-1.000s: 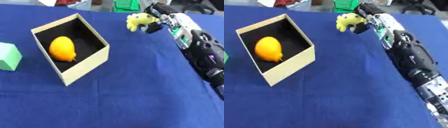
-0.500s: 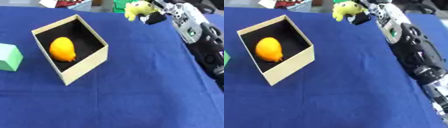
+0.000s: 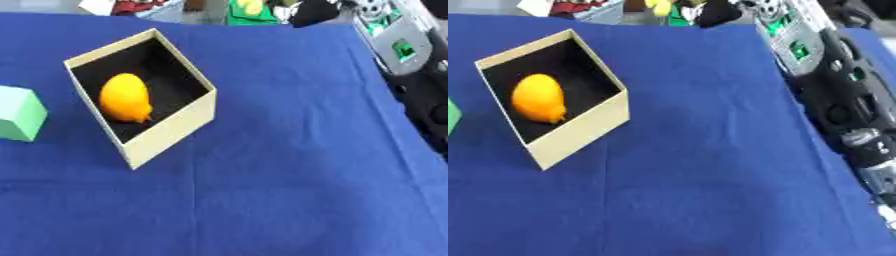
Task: Pick up objects on the table and place them in the box.
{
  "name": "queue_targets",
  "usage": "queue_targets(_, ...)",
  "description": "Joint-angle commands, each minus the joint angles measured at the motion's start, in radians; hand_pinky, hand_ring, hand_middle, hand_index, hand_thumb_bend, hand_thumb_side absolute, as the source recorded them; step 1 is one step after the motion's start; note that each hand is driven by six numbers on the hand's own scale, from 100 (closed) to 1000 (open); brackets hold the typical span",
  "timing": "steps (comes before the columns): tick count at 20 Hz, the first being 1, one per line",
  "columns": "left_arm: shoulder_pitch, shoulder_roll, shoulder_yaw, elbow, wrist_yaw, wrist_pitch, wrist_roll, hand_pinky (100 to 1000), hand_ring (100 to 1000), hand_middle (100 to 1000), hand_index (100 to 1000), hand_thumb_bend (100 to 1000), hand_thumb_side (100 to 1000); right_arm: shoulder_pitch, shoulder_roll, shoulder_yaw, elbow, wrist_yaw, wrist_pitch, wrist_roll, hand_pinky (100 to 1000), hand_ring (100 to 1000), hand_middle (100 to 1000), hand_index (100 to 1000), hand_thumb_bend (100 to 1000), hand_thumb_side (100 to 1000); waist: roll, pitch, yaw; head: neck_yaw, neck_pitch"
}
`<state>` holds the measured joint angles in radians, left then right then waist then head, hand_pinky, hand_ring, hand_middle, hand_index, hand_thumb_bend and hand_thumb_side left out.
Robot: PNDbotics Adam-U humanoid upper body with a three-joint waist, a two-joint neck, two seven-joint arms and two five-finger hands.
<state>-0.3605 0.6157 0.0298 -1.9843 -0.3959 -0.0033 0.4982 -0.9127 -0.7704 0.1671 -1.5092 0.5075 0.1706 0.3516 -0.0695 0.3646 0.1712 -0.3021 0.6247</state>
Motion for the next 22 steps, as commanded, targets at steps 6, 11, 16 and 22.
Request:
queue_targets(6, -0.01, 0.027, 0.011, -0.016, 0.006, -0.003, 0.0, 521, 691, 704, 792, 139, 1000, -0.059, 0.036, 0.067, -0.116, -0.061, 0.007, 0.077, 809, 820, 489, 633, 100, 340, 0.003, -0.034, 0.005, -0.012, 0.007)
queue_targets(11, -0.013, 0.027, 0.011, -0.016, 0.009, -0.005, 0.001, 521, 689, 703, 791, 141, 1000, -0.076, 0.062, 0.09, -0.122, -0.073, 0.009, 0.105, 810, 821, 488, 634, 100, 359, -0.001, -0.039, 0.012, -0.017, 0.009)
queue_targets(16, -0.019, 0.028, 0.009, -0.016, 0.015, -0.007, 0.002, 521, 689, 701, 790, 142, 1000, -0.11, 0.121, 0.127, -0.1, -0.092, 0.008, 0.147, 814, 822, 486, 635, 100, 390, -0.004, -0.045, 0.022, -0.027, 0.015)
queue_targets(22, -0.024, 0.027, 0.007, -0.016, 0.018, -0.01, 0.002, 520, 688, 700, 789, 144, 1000, -0.146, 0.178, 0.16, -0.056, -0.086, 0.0, 0.174, 815, 823, 486, 636, 100, 437, -0.006, -0.043, 0.033, -0.038, 0.017)
